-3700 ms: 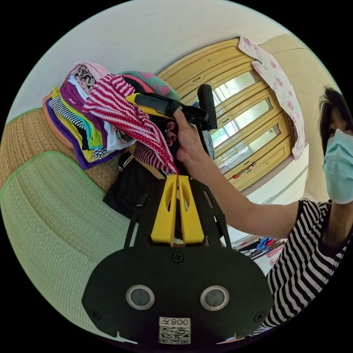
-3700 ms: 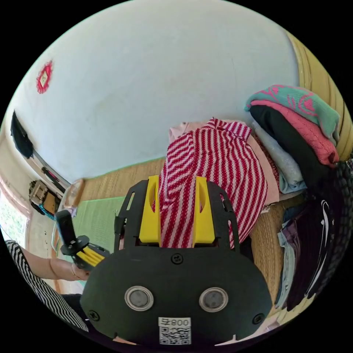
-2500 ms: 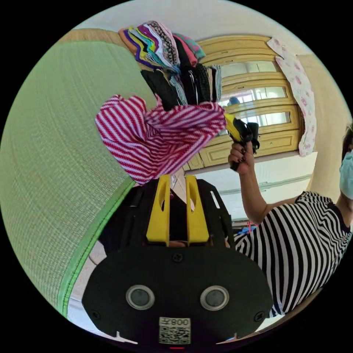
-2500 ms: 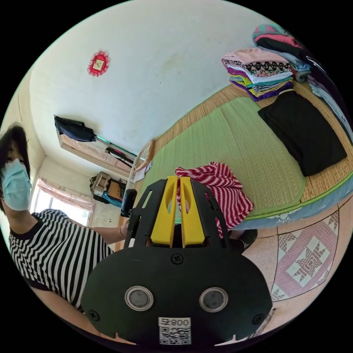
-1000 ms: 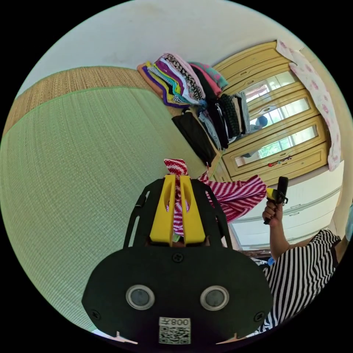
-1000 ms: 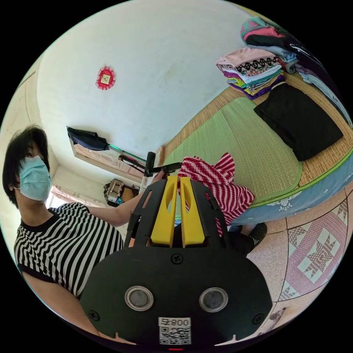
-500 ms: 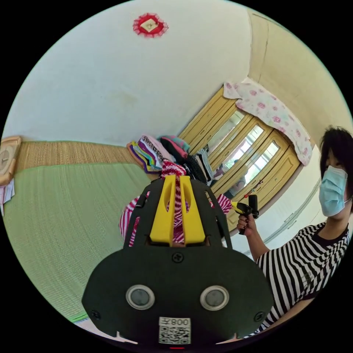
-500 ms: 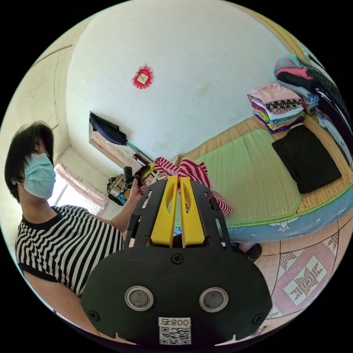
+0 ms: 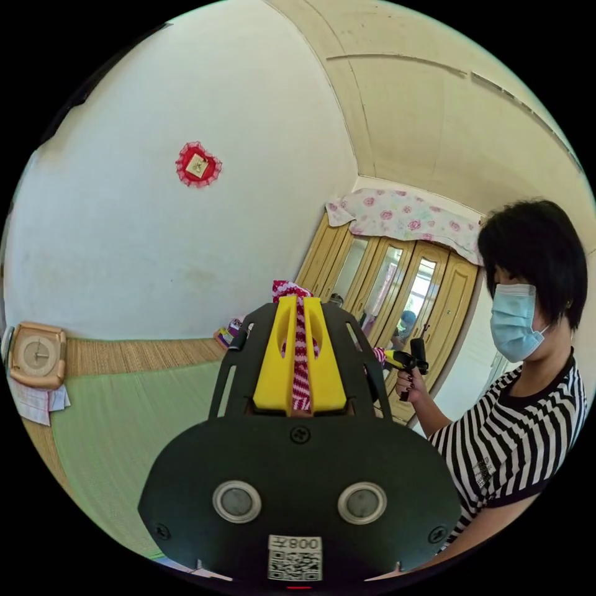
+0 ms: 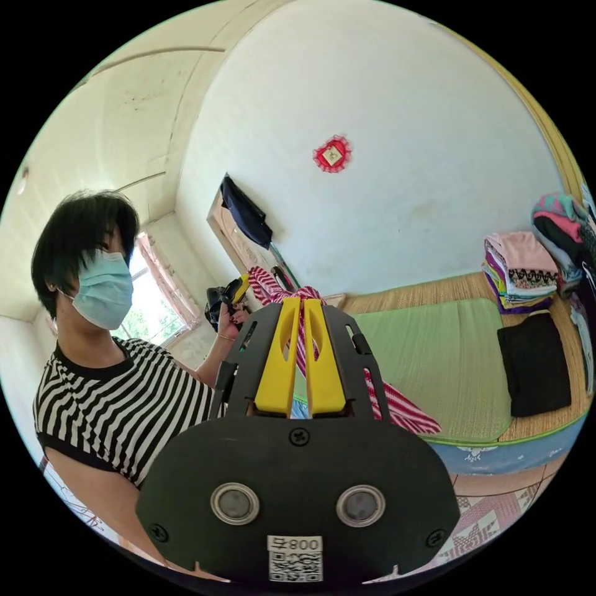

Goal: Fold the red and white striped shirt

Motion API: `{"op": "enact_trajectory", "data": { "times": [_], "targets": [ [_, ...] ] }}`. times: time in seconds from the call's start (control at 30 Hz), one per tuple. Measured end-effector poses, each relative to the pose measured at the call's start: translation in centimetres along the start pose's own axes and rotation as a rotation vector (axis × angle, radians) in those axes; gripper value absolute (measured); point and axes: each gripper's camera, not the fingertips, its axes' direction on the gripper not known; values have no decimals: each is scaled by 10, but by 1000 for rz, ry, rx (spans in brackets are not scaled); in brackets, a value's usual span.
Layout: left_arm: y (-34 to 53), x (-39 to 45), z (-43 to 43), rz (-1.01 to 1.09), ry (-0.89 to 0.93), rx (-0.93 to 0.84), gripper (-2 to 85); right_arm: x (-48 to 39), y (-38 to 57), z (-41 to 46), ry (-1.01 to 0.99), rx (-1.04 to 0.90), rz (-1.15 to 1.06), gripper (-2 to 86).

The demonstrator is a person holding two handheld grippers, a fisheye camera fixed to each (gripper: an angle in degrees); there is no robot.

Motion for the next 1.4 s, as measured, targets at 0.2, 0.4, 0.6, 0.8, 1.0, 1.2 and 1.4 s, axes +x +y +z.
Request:
{"op": "enact_trajectory", "data": {
  "times": [0.2,0.4,0.6,0.8,1.0,1.2,1.4],
  "targets": [
    [-27,92,-37,78,-23,66,17,-32,14,-8,-46,26,-84,5],
    [-42,166,-59,105,-37,107,17,-55,30,-10,-63,22,-129,5],
    [-56,227,-69,117,-30,127,17,-75,46,-18,-78,32,-167,5],
    [-74,285,-70,152,-39,143,16,-90,58,-26,-93,43,-202,5],
    [-92,327,-68,172,-42,166,16,-103,64,-34,-99,43,-232,5],
    [-109,344,-56,156,-34,170,16,-112,65,-36,-88,29,-246,5],
    [-125,352,-43,131,-45,148,16,-112,63,-33,-92,16,-233,5]
  ]
}}
